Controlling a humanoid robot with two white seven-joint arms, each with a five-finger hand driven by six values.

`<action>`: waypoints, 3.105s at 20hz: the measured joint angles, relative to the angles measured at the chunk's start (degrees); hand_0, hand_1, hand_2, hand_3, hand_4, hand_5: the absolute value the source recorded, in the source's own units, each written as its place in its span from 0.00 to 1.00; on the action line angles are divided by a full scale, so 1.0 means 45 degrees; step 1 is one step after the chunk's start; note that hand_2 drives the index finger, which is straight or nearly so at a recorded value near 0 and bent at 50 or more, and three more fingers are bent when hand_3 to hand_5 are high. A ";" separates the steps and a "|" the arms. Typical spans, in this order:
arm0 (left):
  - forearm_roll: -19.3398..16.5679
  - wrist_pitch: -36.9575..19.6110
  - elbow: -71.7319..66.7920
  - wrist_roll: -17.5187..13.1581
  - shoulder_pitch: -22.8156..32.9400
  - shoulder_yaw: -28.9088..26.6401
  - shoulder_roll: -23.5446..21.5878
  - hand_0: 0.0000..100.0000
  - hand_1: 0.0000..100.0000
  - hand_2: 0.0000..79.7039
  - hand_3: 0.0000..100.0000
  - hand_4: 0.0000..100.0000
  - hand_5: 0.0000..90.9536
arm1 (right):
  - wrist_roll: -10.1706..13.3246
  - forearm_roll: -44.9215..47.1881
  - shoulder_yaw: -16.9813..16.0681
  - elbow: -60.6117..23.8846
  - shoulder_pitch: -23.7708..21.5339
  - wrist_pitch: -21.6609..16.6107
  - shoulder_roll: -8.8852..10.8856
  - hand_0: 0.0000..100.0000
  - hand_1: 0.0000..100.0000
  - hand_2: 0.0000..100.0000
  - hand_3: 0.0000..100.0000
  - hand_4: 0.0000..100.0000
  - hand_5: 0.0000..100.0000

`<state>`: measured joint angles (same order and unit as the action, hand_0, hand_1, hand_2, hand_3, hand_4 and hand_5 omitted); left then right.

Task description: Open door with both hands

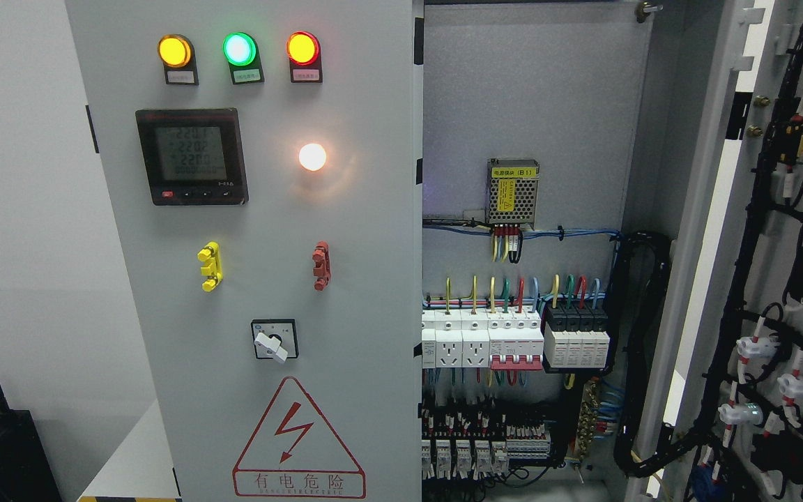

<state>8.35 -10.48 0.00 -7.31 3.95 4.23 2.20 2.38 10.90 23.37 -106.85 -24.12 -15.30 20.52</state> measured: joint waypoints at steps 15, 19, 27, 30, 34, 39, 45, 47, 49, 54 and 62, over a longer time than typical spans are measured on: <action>0.0000 0.0000 0.0000 0.0000 0.0000 0.0001 0.0000 0.00 0.00 0.00 0.00 0.03 0.00 | 0.0020 0.0838 -0.0569 0.0664 0.2450 0.0440 -0.1120 0.00 0.00 0.00 0.00 0.00 0.00; 0.0000 0.0000 0.0000 0.0000 0.0000 0.0002 0.0000 0.00 0.00 0.00 0.00 0.03 0.00 | 0.0019 0.0889 -0.0635 0.0964 0.3214 0.0504 -0.1339 0.00 0.00 0.00 0.00 0.00 0.00; 0.0000 -0.0001 0.0001 0.0001 0.0000 0.0005 0.0000 0.00 0.00 0.00 0.00 0.03 0.00 | 0.0022 0.0969 -0.0670 0.1741 0.4738 0.1418 -0.1693 0.00 0.00 0.00 0.00 0.00 0.00; 0.0000 -0.0002 -0.0001 0.0000 0.0001 0.0004 0.0000 0.00 0.00 0.00 0.00 0.03 0.00 | 0.0021 0.1082 -0.0663 0.1969 0.5218 0.1621 -0.1781 0.00 0.00 0.00 0.00 0.00 0.00; 0.0000 -0.0002 0.0000 0.0000 0.0001 0.0005 0.0000 0.00 0.00 0.00 0.00 0.03 0.00 | 0.0022 0.1222 -0.0597 0.2191 0.5790 0.1666 -0.1862 0.00 0.00 0.00 0.00 0.00 0.00; 0.0000 -0.0003 0.0000 0.0000 0.0001 0.0005 0.0000 0.00 0.00 0.00 0.00 0.03 0.00 | 0.0063 0.1332 -0.0421 0.2387 0.6285 0.1762 -0.1962 0.00 0.00 0.00 0.00 0.00 0.00; 0.0000 -0.0003 0.0000 0.0001 0.0000 0.0002 0.0000 0.00 0.00 0.00 0.00 0.03 0.00 | 0.0009 0.1391 -0.0276 0.2592 0.6824 0.2235 -0.2150 0.00 0.00 0.00 0.00 0.00 0.00; 0.0000 -0.0003 0.0000 0.0000 0.0000 0.0002 0.0000 0.00 0.00 0.00 0.00 0.03 0.00 | 0.0007 0.1403 -0.0233 0.2639 0.6932 0.2414 -0.2233 0.00 0.00 0.00 0.00 0.00 0.00; 0.0000 -0.0004 0.0000 0.0000 0.0000 0.0004 0.0000 0.00 0.00 0.00 0.00 0.03 0.00 | 0.0005 0.1409 -0.0185 0.2678 0.7052 0.2517 -0.2327 0.00 0.00 0.00 0.00 0.00 0.00; 0.0000 -0.0004 0.0001 0.0000 0.0001 0.0002 0.0000 0.00 0.00 0.00 0.00 0.03 0.00 | 0.0001 0.1411 -0.0080 0.2899 0.7507 0.2617 -0.2562 0.00 0.00 0.00 0.00 0.00 0.00; 0.0000 -0.0004 0.0000 0.0001 0.0001 0.0002 0.0000 0.00 0.00 0.00 0.00 0.03 0.00 | -0.0002 0.1406 0.0070 0.3436 0.8227 0.2831 -0.2994 0.00 0.00 0.00 0.00 0.00 0.00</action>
<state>8.35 -10.49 0.00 -7.30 3.96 4.24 2.20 2.37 17.23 23.68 -91.39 12.90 -2.56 7.05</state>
